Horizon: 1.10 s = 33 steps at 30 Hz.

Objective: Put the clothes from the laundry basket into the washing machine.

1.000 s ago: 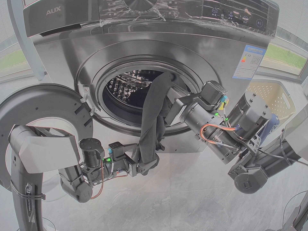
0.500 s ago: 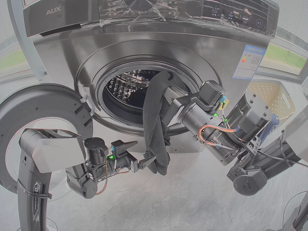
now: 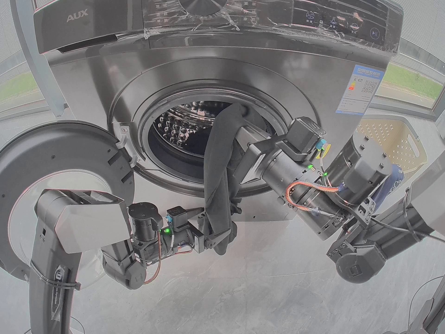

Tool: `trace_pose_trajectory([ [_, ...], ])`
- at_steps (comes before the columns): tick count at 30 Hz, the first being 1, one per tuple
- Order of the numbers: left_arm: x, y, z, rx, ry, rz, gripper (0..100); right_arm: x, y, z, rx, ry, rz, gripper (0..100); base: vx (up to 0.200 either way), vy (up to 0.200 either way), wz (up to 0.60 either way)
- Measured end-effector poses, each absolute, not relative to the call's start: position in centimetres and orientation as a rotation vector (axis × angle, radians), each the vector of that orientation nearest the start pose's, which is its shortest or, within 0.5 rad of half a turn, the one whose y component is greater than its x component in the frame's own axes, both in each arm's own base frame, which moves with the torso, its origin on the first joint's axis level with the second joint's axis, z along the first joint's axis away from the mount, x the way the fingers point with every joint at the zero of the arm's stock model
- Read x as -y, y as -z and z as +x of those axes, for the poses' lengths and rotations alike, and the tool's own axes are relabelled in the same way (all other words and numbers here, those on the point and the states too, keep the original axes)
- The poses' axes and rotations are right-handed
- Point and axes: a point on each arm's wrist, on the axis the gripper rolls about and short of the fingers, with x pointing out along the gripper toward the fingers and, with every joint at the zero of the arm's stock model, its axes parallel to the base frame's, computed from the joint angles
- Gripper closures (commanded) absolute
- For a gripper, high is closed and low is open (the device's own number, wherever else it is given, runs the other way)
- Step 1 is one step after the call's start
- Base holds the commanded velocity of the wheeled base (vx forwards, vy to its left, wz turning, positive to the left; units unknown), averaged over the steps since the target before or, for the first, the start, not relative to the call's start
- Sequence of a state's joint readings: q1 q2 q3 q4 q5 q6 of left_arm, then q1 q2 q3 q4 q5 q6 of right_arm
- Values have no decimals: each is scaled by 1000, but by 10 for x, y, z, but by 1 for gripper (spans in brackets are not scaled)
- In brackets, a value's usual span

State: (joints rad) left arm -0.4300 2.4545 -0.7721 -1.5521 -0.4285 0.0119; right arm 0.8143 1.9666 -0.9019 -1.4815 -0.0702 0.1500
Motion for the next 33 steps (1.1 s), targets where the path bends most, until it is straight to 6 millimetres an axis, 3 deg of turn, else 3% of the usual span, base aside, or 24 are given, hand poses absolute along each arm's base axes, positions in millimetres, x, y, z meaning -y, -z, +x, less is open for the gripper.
trace_pose_trajectory([
  [12, 174, 14, 367, -98, 823, 4, 100, -260, -202, 248, 330, -760, 325, 100, 0, 0, 0],
  [18, 169, 5, 365, -87, 812, 4, 100, -256, -201, 250, 326, -736, 324, 100, 0, 0, 0],
  [22, 158, -5, 352, -106, 801, 11, 100, -250, -197, 253, 312, -711, 317, 100, 0, 0, 0],
  [33, 102, -61, 289, -128, 726, 41, 100, -215, -186, 247, 240, -631, 290, 100, 0, 0, 0],
])
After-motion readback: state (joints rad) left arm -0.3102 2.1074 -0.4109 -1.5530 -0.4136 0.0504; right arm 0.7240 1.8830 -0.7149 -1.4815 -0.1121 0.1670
